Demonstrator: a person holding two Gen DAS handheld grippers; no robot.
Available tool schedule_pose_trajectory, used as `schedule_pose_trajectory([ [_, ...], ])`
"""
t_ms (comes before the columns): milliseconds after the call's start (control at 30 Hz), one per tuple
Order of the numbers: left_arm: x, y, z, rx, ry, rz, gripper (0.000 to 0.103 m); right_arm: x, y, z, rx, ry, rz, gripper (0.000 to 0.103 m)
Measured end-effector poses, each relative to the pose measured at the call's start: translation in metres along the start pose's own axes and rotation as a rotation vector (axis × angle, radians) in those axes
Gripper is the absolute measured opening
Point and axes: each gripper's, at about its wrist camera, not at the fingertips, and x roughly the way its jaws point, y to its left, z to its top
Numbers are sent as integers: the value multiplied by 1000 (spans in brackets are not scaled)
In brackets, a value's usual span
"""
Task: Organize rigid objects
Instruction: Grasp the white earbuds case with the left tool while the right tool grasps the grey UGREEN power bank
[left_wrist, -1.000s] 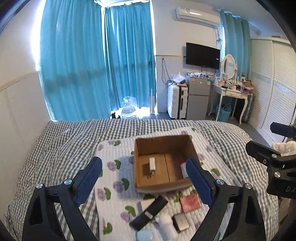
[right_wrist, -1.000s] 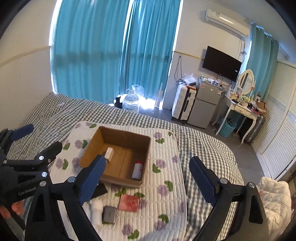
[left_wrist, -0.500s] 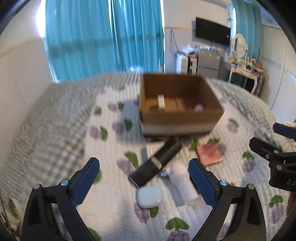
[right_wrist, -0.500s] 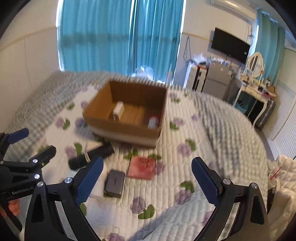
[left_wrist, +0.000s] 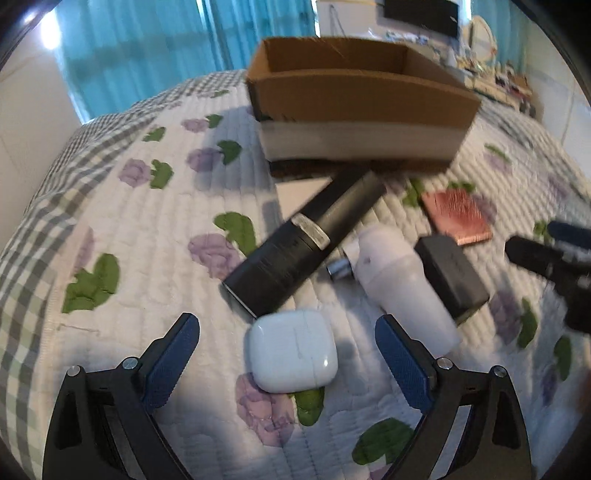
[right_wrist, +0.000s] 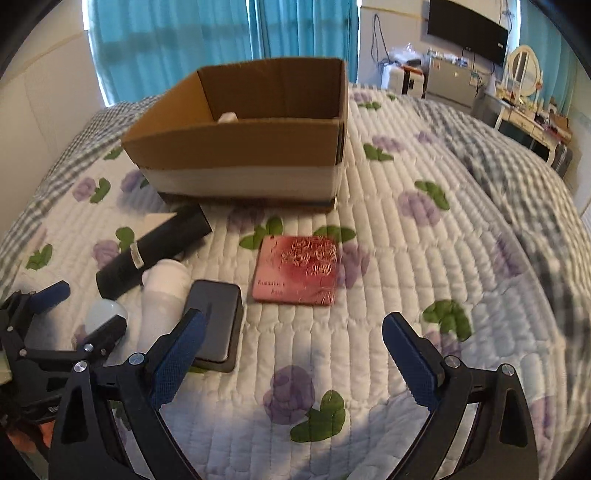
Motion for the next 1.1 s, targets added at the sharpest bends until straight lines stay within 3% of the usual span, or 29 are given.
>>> schedule_pose_trajectory([
  [33, 3, -2, -2, 9, 13, 4, 83, 0, 0, 0, 2, 1, 3, 97],
  [67, 6, -3, -3, 11, 31, -5, 63, 0, -1, -1, 4, -2, 6, 97],
  [100, 11, -2, -3, 8, 57, -17, 58, -1, -1, -1, 6, -5, 9, 97],
  [233, 17, -1, -5, 2, 94, -32, 58, 0, 2, -2, -7, 1, 5, 97],
  [333, 15, -5, -5, 12, 93, -39, 51, 2, 8, -4, -25, 8, 5, 97],
  [633, -20, 6, 5, -55, -41, -33, 51, 11, 25, -7, -60, 41, 56, 96],
  [767, -17, 17, 8, -101, -51, -13, 51, 26, 39, -8, -88, 80, 75, 82],
  [933, -13, 18, 8, -103, -50, -20, 51, 46, 52, -11, -109, 128, 52, 72],
  [1100, -10, 15, 7, -84, -44, -22, 51, 62, 62, -9, -109, 155, 54, 49],
])
